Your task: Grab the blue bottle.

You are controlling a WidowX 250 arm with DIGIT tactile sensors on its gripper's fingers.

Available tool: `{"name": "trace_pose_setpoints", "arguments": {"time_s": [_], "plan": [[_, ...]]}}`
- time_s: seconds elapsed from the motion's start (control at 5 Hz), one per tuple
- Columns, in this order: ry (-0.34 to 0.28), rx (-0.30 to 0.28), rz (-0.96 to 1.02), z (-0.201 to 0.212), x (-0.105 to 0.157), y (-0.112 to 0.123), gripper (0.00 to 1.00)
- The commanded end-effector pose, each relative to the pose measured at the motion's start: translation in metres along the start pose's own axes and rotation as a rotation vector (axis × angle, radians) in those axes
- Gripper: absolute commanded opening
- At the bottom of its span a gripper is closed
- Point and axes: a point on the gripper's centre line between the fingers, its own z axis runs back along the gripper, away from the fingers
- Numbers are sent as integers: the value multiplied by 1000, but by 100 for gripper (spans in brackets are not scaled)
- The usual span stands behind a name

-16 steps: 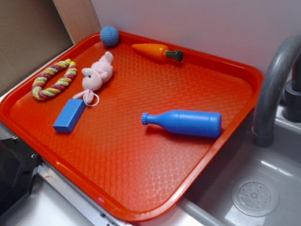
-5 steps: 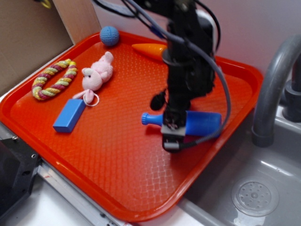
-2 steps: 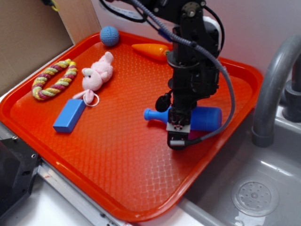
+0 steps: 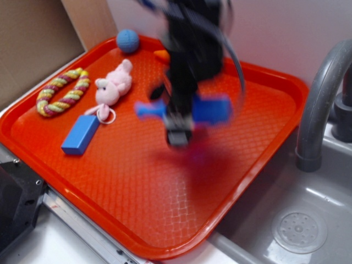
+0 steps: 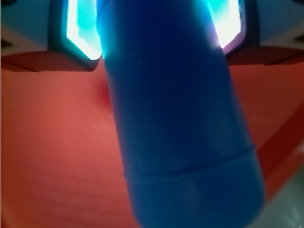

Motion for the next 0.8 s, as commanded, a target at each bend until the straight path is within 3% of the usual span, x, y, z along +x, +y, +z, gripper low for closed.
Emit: {"name": "trace_pose_setpoints", "arguments": {"time_s": [0.0, 0.2, 0.4, 0.6], "plan": [[-23, -131, 476, 77, -75, 48, 0], [-39, -119, 643, 94, -93, 45, 0], [-153, -100, 756, 101, -98, 38, 0], [-137, -70, 677, 98, -92, 40, 0]]}}
